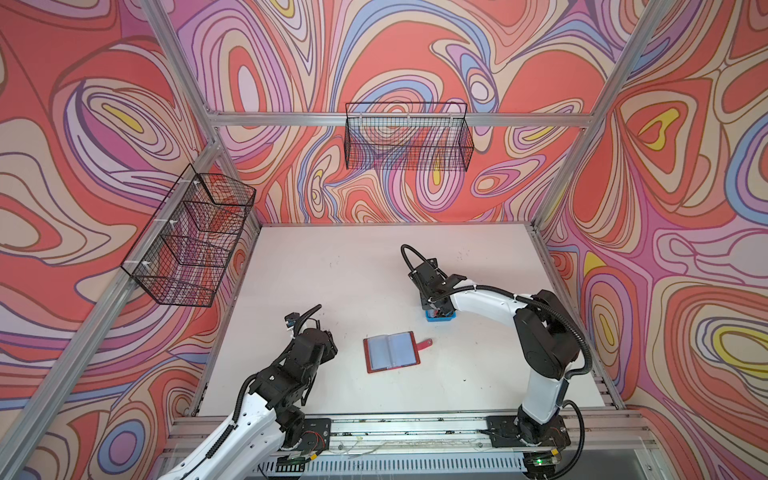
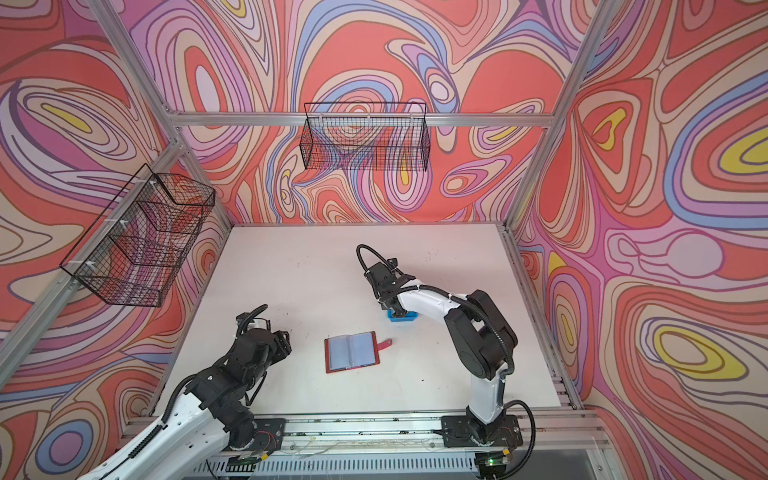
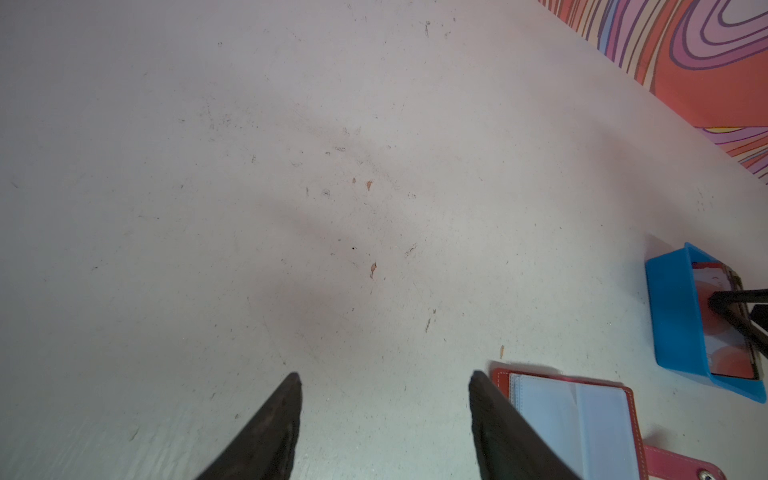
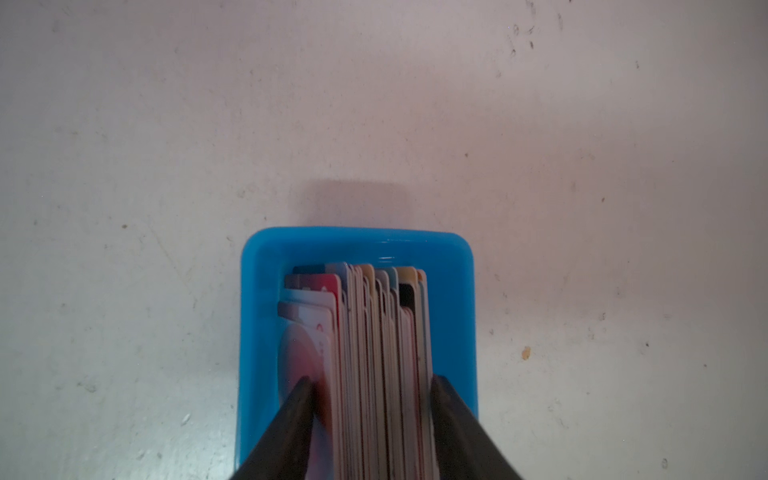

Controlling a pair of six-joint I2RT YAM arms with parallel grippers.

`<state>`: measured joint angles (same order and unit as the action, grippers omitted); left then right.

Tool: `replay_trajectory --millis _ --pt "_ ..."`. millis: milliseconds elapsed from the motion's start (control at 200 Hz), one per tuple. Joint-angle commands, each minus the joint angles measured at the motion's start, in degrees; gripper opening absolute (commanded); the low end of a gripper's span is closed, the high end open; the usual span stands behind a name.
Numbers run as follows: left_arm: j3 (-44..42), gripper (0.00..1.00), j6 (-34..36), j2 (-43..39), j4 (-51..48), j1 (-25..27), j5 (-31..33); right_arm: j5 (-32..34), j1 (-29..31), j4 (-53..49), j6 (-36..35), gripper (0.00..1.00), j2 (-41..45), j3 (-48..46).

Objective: Put the credit cards into the card holder

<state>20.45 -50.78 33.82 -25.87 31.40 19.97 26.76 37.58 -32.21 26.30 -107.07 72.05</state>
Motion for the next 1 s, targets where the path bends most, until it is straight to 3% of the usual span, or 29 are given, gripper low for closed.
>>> replay_trajectory --millis 0,240,466,721,871,916,997 --pt "-0.47 0.66 0.13 -0.34 -0.26 -0.19 0.85 -6.52 0.32 0.83 -0.02 0.49 -1.94 -1.38" --pt "-0.50 0.65 0.14 -0.41 -0.35 -0.17 0.83 -14.83 -1.50 6.10 0.21 0.48 0.33 -4.31" --pt "-0.53 0.66 0.16 -0.43 -0.32 -0.19 0.86 -6.98 -1.64 3.47 0.58 0.53 4.64 -4.38" --pt "-0.54 0.66 0.16 -0.42 -0.41 -0.19 0.73 -2.11 -1.64 1.61 0.59 0.77 6.52 -3.88" --pt "-0.54 0.66 0.25 -0.73 -0.50 -0.20 0.72 -1.70 -1.66 -0.05 0.18 0.83 -0.05 -1.62" --pt "-0.59 0.66 0.24 -0.85 -0.54 -0.19 0.73 -1.81 -1.64 -0.36 -0.11 0.98 -1.42 -1.13" --pt "-0.67 0.66 0.25 -1.08 -0.58 -0.20 0.78 -1.91 -1.55 -0.76 -0.64 0.98 -3.44 -0.25"
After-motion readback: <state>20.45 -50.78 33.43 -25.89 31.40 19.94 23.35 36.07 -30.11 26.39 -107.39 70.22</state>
